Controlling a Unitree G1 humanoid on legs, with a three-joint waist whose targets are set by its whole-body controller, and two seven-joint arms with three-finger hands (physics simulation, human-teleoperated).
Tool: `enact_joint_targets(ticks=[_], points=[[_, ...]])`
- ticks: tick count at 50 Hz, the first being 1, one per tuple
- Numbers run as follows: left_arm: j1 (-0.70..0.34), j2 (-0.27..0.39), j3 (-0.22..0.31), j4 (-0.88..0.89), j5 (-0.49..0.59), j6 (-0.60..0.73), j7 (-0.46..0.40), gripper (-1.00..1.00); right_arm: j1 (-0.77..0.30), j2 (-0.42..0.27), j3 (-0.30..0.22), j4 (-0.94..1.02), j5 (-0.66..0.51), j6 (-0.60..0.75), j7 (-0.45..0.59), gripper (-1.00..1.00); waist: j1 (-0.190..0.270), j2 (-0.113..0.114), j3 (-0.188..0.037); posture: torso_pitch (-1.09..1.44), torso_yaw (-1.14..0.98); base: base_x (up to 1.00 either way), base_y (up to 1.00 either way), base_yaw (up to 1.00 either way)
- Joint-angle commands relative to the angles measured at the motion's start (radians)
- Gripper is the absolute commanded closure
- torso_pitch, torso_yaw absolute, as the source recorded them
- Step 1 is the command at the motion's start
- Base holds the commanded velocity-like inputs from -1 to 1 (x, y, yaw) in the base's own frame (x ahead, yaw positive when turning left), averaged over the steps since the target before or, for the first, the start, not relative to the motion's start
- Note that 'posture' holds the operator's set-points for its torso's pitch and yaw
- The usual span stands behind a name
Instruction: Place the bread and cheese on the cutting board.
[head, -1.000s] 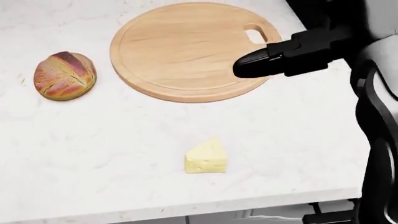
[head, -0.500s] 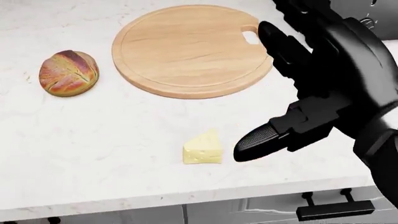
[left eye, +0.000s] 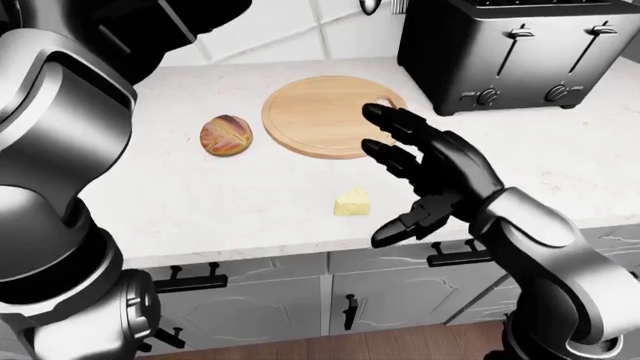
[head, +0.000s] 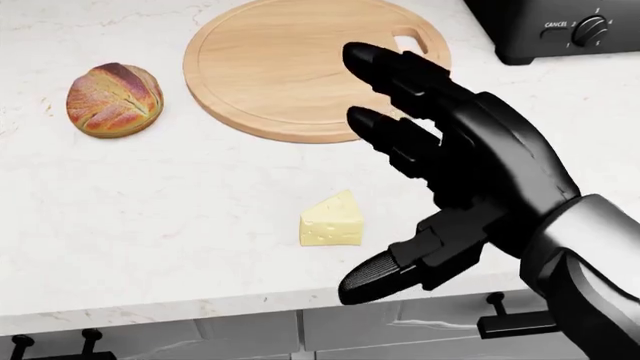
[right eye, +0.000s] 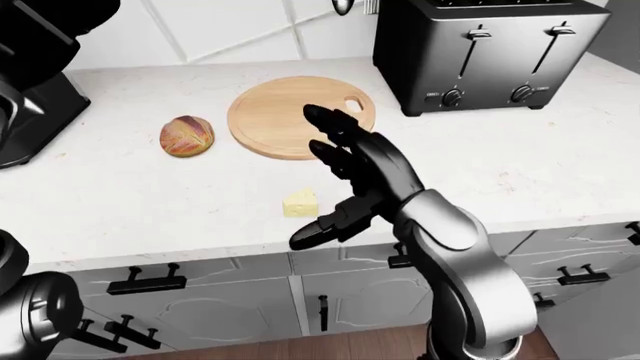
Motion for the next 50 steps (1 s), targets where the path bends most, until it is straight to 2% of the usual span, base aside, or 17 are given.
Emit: enact_joint_targets(ticks=[1,7,11,18,20,24,30,50], points=[[-0.031,0.011,0.011,-0.014,0.004,-0.023,-0.004,-1.0,-0.028,-0.005,-0.014,-0.026,-0.007,-0.024,0.004,-0.76,-0.001,0.002,-0.025,0.0,0.0,0.0,0.0,0.0],[-0.028,0.008,0.011,-0.015,0.02,-0.025,-0.015,-1.0,-0.025,0.001,-0.014,-0.015,-0.023,-0.038,0.011,-0.82,0.0,0.003,-0.025,0.0,0.0,0.0,0.0,0.0],[-0.03,0.007,0.011,-0.022,0.016,-0.02,-0.008,-1.0,-0.012,0.001,-0.003,0.007,-0.047,-0.066,0.019,-0.63,-0.001,0.003,-0.027,0.0,0.0,0.0,0.0,0.0],[-0.032,0.008,0.013,-0.024,0.01,-0.017,-0.004,-1.0,-0.012,0.006,-0.003,0.006,-0.065,-0.065,0.029,-0.56,-0.001,0.004,-0.028,0.0,0.0,0.0,0.0,0.0],[-0.028,0.008,0.011,-0.025,0.012,-0.019,-0.006,-1.0,-0.008,0.008,-0.004,0.006,-0.07,-0.065,0.031,-0.56,-0.001,0.004,-0.028,0.0,0.0,0.0,0.0,0.0],[-0.033,0.012,0.013,-0.023,0.005,-0.017,-0.002,-1.0,0.005,0.009,0.038,0.034,-0.108,-0.095,0.041,-0.55,-0.003,0.004,-0.029,0.0,0.0,0.0,0.0,0.0],[-0.028,0.009,0.01,-0.022,0.014,-0.023,-0.009,-1.0,0.014,0.028,0.058,0.061,-0.154,-0.123,0.07,-0.55,-0.004,0.005,-0.029,0.0,0.0,0.0,0.0,0.0],[-0.03,0.013,0.013,-0.026,0.005,-0.018,-0.002,-1.0,0.046,0.043,0.065,0.063,-0.24,-0.135,0.137,-0.51,-0.006,0.007,-0.028,0.0,0.0,0.0,0.0,0.0]])
